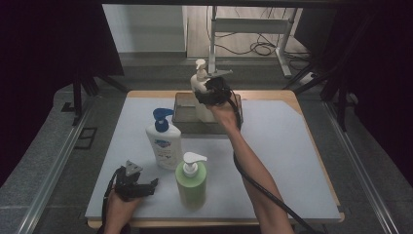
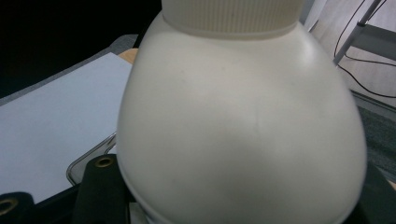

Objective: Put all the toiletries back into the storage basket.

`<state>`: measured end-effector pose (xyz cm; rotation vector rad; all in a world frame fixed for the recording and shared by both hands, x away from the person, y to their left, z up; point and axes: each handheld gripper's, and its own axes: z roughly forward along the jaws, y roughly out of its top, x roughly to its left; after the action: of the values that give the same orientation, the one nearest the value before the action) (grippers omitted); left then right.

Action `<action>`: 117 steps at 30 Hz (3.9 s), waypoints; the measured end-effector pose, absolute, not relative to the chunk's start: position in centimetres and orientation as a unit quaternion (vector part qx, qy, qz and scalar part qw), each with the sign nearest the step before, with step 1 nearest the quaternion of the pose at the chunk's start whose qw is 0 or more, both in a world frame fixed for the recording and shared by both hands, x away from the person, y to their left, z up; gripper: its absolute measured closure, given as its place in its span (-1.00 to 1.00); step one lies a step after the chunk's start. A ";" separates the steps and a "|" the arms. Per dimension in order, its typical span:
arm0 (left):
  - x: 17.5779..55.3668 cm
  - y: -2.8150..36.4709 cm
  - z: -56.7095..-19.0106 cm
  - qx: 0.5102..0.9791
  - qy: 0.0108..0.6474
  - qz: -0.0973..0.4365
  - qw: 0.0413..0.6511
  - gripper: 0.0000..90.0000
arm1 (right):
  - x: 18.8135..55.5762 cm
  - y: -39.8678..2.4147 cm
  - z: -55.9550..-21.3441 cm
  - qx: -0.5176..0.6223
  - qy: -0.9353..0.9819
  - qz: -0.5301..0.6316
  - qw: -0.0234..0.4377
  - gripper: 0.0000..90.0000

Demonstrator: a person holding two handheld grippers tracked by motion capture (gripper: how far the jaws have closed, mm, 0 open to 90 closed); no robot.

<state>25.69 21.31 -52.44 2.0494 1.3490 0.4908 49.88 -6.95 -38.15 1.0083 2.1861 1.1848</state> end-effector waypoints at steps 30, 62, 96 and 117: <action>25.7 21.3 -52.4 0.778 0.511 0.187 0.313 -0.74 | 49.4 -7.6 -41.5 0.390 0.806 0.398 0.200 -0.14; 25.7 21.3 -52.5 0.778 0.512 0.187 0.314 -0.74 | 48.5 -10.6 -41.5 0.376 0.814 0.415 0.158 -0.63; 25.7 21.3 -52.5 0.777 0.512 0.187 0.314 -0.74 | 49.4 -13.3 -44.6 0.419 0.823 0.357 0.143 0.99; 25.7 21.3 -52.5 0.777 0.512 0.187 0.314 -0.74 | 50.7 -12.1 -45.7 0.444 0.819 0.341 0.126 1.00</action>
<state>25.68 21.28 -52.45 2.0487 1.3508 0.4938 50.66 -12.09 -45.72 1.2919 2.3852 0.9917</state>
